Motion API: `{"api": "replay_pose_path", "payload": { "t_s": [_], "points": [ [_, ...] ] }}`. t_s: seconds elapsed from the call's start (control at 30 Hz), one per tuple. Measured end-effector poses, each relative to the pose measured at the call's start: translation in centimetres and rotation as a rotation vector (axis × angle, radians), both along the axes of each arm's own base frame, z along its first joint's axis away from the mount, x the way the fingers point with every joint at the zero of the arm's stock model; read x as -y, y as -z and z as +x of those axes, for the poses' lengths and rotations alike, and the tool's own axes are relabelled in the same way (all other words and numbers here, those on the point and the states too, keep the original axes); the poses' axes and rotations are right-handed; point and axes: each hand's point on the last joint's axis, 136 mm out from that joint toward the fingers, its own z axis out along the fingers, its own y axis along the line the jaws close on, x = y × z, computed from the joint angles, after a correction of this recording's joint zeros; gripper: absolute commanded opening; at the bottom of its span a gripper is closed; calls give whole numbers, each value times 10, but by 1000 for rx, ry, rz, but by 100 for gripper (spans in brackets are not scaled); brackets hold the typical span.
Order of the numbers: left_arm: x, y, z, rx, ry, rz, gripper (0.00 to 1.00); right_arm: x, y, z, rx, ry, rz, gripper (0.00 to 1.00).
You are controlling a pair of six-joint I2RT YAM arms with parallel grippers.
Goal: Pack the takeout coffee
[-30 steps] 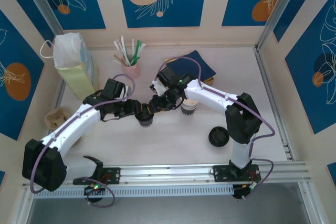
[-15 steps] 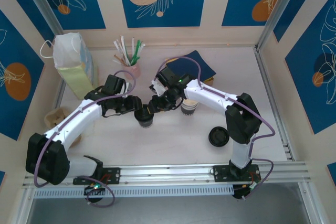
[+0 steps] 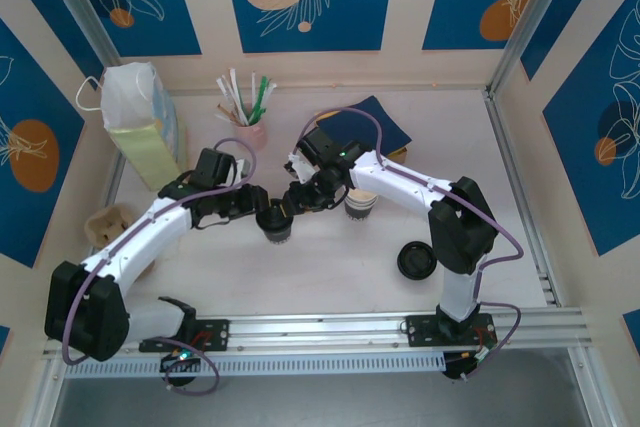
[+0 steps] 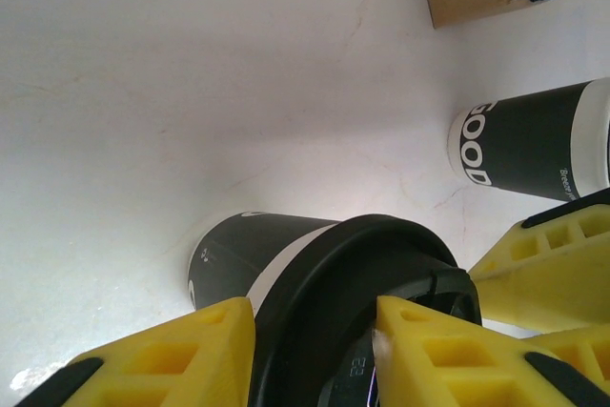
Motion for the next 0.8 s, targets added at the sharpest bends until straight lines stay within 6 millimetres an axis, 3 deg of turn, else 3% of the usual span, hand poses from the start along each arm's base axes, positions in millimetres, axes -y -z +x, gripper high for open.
{"api": "replay_pose_path", "payload": {
  "t_s": [0.6, 0.8],
  "points": [
    [0, 7, -1, 7, -18, -20, 35, -1, 1, 0, 3, -1, -4, 34],
    [-1, 4, -3, -4, -22, -16, 40, -1, 2, 0, 3, -1, -4, 34]
  ]
}}
